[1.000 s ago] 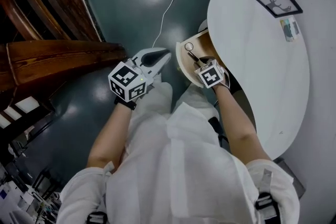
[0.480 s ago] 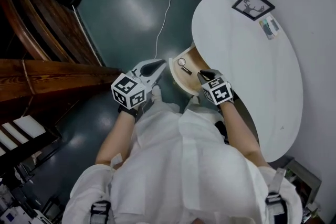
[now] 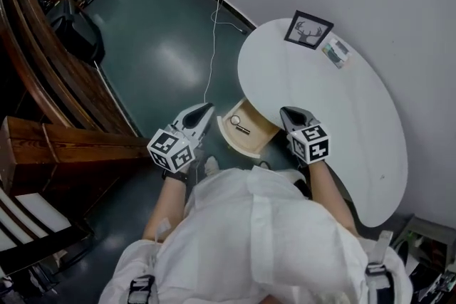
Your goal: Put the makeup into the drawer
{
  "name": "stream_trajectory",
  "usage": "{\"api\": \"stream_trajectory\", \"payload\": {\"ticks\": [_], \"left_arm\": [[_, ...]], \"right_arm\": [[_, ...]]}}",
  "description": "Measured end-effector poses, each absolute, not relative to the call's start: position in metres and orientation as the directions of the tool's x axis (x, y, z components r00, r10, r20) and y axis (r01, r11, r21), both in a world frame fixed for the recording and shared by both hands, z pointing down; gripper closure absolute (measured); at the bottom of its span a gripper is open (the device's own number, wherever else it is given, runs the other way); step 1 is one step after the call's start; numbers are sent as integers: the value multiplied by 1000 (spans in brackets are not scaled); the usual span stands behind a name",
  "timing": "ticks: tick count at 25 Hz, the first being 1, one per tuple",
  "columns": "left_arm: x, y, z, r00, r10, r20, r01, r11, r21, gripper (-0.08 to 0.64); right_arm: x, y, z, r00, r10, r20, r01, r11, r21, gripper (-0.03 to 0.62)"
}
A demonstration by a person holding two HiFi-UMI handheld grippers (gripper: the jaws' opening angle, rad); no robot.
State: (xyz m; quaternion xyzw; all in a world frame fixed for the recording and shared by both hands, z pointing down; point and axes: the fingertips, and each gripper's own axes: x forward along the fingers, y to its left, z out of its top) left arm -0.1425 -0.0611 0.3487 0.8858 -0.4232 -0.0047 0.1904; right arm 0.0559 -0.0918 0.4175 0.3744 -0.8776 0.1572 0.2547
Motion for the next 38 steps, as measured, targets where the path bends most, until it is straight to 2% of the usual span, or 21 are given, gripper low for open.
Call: {"api": "stream_trajectory", "payload": {"ticks": [9, 19, 38], "left_arm": [[-137, -85, 294, 609, -793, 37, -766, -575, 287, 531], [-141, -97, 249, 584, -810, -54, -777, -577, 251, 529], [-145, -82, 231, 558, -826, -72, -795, -558, 237, 531]], "right_arm": [[129, -111, 339, -525, -779, 344, -844, 529, -90, 580], [187, -113, 282, -430, -888, 162, -902, 416, -113, 581], [191, -115, 256, -441, -892, 96, -896, 431, -108, 581]]}}
